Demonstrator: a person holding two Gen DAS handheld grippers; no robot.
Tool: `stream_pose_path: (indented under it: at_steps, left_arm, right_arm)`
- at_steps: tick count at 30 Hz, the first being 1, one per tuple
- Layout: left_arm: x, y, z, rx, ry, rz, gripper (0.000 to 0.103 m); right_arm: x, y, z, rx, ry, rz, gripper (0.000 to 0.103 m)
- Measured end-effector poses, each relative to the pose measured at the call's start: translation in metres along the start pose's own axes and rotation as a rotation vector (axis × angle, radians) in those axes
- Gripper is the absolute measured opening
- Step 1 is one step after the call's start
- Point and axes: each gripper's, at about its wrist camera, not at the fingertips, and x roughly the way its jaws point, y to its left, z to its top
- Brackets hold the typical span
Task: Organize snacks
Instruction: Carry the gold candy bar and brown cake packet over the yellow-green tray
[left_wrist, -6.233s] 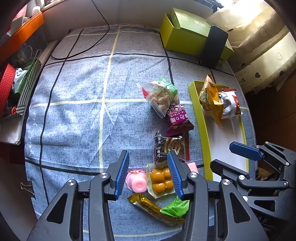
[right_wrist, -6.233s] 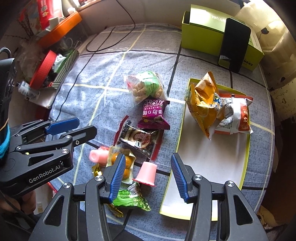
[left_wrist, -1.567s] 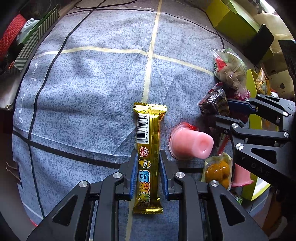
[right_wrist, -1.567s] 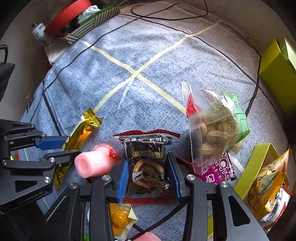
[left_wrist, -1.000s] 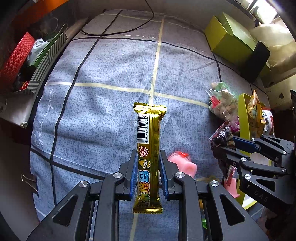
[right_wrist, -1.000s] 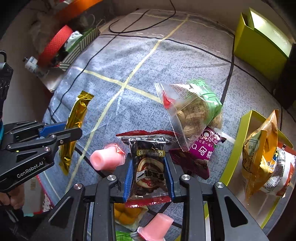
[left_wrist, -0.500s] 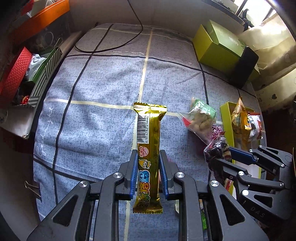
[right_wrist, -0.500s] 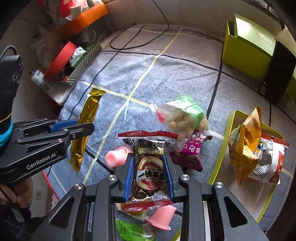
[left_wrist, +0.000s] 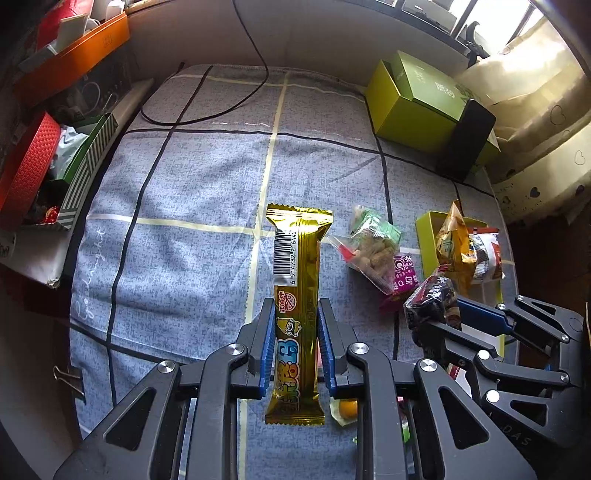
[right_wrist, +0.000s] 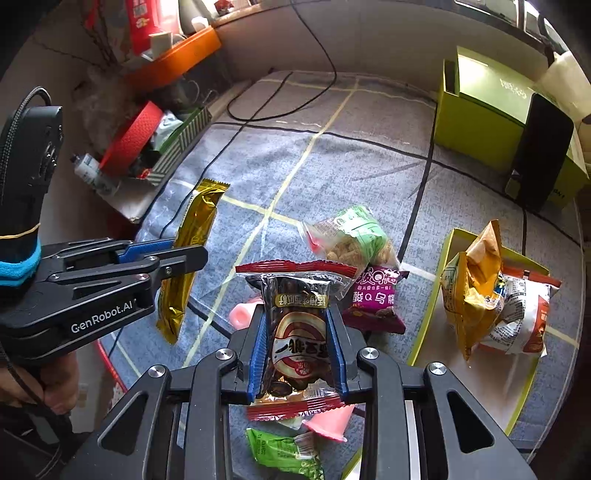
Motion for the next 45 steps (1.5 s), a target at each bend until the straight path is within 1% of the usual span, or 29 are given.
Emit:
stream_pose_path:
  at_steps: [3,11,21,24,28,32,45]
  left_arm:
    - [-0.003,-0.009,0.002,0.023,-0.009,-0.009,0.022]
    - [-0.008,-0.026,0.005,0.074,-0.022,-0.005,0.023]
    - [-0.006,-0.042,0.006,0.108,-0.013,-0.012,0.023]
    - [-0.004,-0.047,0.007,0.116,-0.008,-0.034,0.023]
    - [-0.004,-0.056,0.008,0.115,0.000,-0.117,0.023]
    - [-0.003,-0.067,0.010,0.125,0.008,-0.172,0.023]
    - [0.017,-0.104,0.008,0.186,0.091,-0.223,0.023]
  right_arm:
    - [-0.008,-0.003,-0.002,0.010,-0.013,-0.011,0.028]
    - [-0.021,-0.009,-0.007,0.039,-0.034,-0.022,0.028]
    - [-0.030,-0.018,-0.009,0.064,-0.052,-0.032,0.028]
    - [-0.032,-0.023,-0.011,0.076,-0.055,-0.038,0.028]
    - [-0.036,-0.031,-0.014,0.100,-0.057,-0.055,0.028]
    - [-0.041,-0.040,-0.018,0.124,-0.059,-0.080,0.028]
    - [-0.052,-0.072,-0.035,0.224,-0.051,-0.151,0.028]
